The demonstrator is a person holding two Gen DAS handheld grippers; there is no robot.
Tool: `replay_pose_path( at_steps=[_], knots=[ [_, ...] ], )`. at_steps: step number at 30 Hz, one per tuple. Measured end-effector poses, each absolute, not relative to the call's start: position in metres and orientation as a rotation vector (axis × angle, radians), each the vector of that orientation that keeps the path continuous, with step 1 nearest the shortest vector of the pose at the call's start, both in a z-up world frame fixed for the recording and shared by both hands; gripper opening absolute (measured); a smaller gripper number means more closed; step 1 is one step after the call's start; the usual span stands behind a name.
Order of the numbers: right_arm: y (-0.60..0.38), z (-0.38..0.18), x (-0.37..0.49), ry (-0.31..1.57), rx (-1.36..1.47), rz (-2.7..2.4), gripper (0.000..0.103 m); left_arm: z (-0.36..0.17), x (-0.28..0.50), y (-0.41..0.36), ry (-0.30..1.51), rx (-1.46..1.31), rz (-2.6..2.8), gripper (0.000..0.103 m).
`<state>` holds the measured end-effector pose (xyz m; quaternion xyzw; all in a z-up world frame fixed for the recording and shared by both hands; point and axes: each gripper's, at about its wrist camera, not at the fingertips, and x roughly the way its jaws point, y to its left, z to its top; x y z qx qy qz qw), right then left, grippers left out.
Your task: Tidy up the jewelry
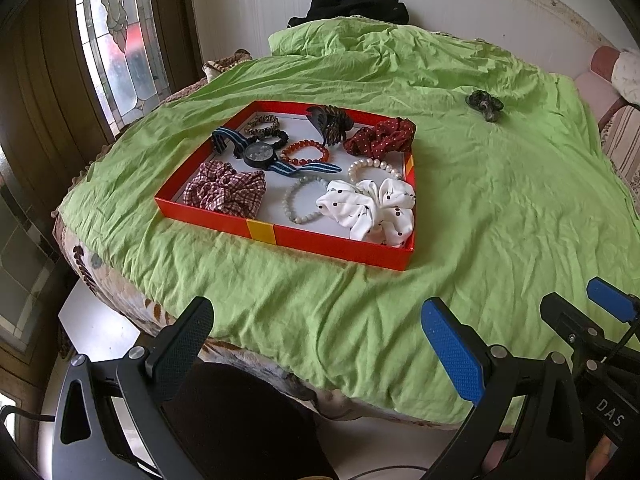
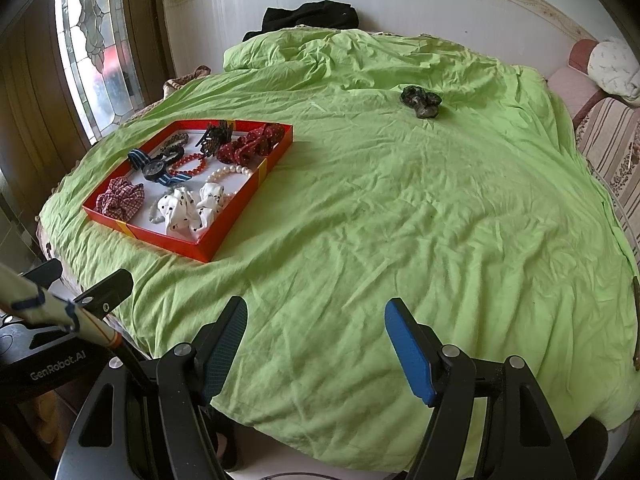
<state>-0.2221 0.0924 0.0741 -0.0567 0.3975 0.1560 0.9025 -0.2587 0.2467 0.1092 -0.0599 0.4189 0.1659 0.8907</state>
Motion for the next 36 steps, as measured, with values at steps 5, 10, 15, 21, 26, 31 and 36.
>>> replay_pose_path(
  at_steps=[5,10,15,21,26,31,36],
  knots=[
    [0.0932,0.0726,-0.2223,0.825,-0.115,0.326,0.076,0.1066,-0.2579,0.2496,0.879,-0.127,0.343,0.103],
    [0.0944,0.0702,-0.2215,0.83,-0.115,0.327,0.076,0.1058,-0.2574,0.2505,0.883,-0.126,0.342,0.103],
    [0.0948,0.0697,-0.2213,0.831,-0.118,0.325,0.076,0.1056,-0.2573,0.2506,0.884,-0.126,0.341,0.103],
    [0.094,0.0689,-0.2213,0.833,-0.122,0.327,0.076,0.1055,-0.2572,0.2501,0.885,-0.126,0.343,0.103],
    [0.0943,0.0686,-0.222,0.833,-0.121,0.326,0.077,0.1045,-0.2577,0.2509,0.885,-0.127,0.343,0.103],
    [0.0946,0.0687,-0.2218,0.834,-0.122,0.325,0.077,0.1045,-0.2573,0.2506,0.885,-0.126,0.343,0.103],
    [0.0948,0.0687,-0.2217,0.833,-0.123,0.325,0.077,0.1018,-0.2591,0.2503,0.887,-0.125,0.342,0.103]
  ],
)
